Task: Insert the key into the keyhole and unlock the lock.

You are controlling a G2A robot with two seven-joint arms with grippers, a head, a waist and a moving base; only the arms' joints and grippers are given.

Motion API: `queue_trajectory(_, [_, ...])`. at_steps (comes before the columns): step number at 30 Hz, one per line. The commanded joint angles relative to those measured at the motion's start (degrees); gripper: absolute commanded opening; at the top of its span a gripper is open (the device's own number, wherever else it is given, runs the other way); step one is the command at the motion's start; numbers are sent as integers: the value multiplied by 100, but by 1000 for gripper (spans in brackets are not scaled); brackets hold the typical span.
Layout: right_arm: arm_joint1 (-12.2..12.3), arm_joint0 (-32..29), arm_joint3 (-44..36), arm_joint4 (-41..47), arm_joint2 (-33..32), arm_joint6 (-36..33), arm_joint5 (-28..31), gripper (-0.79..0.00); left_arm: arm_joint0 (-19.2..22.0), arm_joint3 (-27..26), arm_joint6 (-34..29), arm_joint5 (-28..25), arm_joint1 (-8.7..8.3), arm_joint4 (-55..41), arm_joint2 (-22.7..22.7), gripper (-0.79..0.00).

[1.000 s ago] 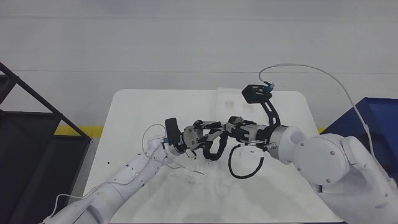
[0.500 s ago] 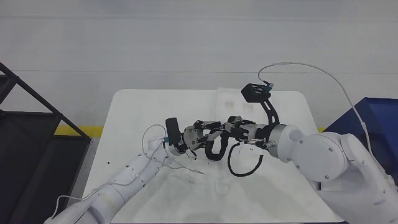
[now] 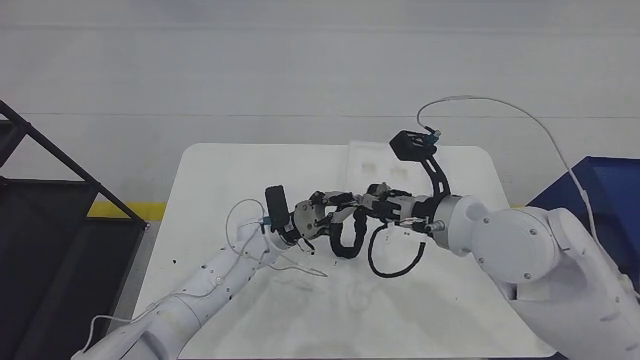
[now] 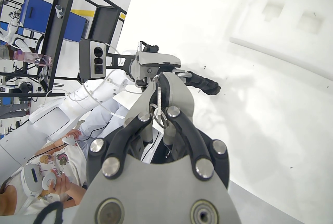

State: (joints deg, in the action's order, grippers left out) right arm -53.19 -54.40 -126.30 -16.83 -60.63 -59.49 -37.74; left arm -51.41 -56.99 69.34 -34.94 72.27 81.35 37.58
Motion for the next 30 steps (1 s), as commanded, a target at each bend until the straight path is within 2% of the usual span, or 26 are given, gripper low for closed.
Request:
queue_trajectory(1, [6, -32, -3, 12, -44, 12, 23, -785, -17, -33, -53, -53, -16, -26, 23, -785])
queue_trajectory(19, [43, -285, 161, 205, -359, 89, 308, -785, -140, -247, -405, -405, -104, -100, 54, -785])
queue_trajectory(23, [38, -314, 200, 276, -397, 157, 351, -757, -143, -263, -443, -443, -110, -119, 50, -785])
queue_trajectory(24, [37, -321, 207, 294, -406, 172, 360, -727, -140, -263, -451, -451, -112, -114, 49, -785])
queue_trajectory(26, [35, -336, 219, 332, -421, 204, 376, -727, -143, -264, -464, -464, -115, -118, 49, -785])
queue_trajectory(28, [32, -349, 224, 364, -431, 223, 396, -785, -144, -267, -477, -478, -118, -125, 48, -785])
queue_trajectory(30, [31, -354, 230, 392, -442, 227, 421, -785, -143, -262, -487, -487, -121, -124, 52, -785])
